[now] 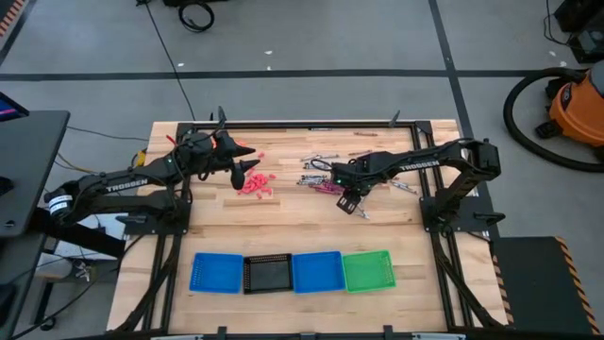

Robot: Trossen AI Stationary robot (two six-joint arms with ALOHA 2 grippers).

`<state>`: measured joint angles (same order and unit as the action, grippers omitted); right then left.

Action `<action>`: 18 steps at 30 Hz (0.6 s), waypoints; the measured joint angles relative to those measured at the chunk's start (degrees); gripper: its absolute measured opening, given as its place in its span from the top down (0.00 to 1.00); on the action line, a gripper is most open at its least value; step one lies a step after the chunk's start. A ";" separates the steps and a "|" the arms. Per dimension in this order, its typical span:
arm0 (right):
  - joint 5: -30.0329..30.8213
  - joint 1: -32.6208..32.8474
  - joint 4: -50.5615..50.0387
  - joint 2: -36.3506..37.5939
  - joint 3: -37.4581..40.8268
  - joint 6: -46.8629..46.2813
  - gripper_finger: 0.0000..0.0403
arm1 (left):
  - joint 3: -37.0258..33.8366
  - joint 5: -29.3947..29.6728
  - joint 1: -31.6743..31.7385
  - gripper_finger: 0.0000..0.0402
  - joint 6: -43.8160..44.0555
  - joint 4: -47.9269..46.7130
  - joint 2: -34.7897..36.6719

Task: Sort crayons
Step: Put the white crayon into the green bin

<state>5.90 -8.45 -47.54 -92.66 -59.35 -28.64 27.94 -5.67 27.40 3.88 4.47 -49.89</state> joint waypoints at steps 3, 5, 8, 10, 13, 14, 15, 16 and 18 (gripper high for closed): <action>0.44 0.01 0.16 0.00 1.07 -0.27 0.62 | 0.00 0.00 0.00 0.49 0.00 0.00 0.01; 0.23 -0.04 2.30 -0.02 2.93 -0.62 0.62 | 0.00 0.00 0.00 0.49 0.00 0.00 0.02; -0.79 -0.02 5.38 -0.02 6.30 -1.57 0.62 | -0.02 0.02 0.00 0.49 0.00 0.00 0.00; -0.84 -0.02 6.95 -0.02 7.56 -2.19 0.63 | -0.02 0.02 0.00 0.49 0.00 0.00 0.01; -1.06 0.07 9.37 -0.02 8.80 -2.41 0.64 | -0.03 0.02 0.00 0.49 0.00 0.00 0.02; -1.08 0.16 9.92 -0.02 9.13 -2.49 0.65 | -0.04 0.02 0.00 0.49 0.00 0.00 0.02; -1.08 0.20 10.48 -0.02 9.41 -2.64 0.65 | -0.04 0.02 0.00 0.49 0.00 0.00 0.02; -1.08 0.20 10.60 -0.02 9.63 -2.71 0.65 | -0.04 0.02 0.00 0.49 0.00 0.00 0.02; -0.87 0.20 10.96 -0.02 10.56 -2.66 0.66 | -0.04 0.02 0.00 0.49 0.00 0.00 0.02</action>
<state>5.04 -8.25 -36.58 -92.68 -48.79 -31.29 27.90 -5.65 27.40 3.88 4.47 -49.87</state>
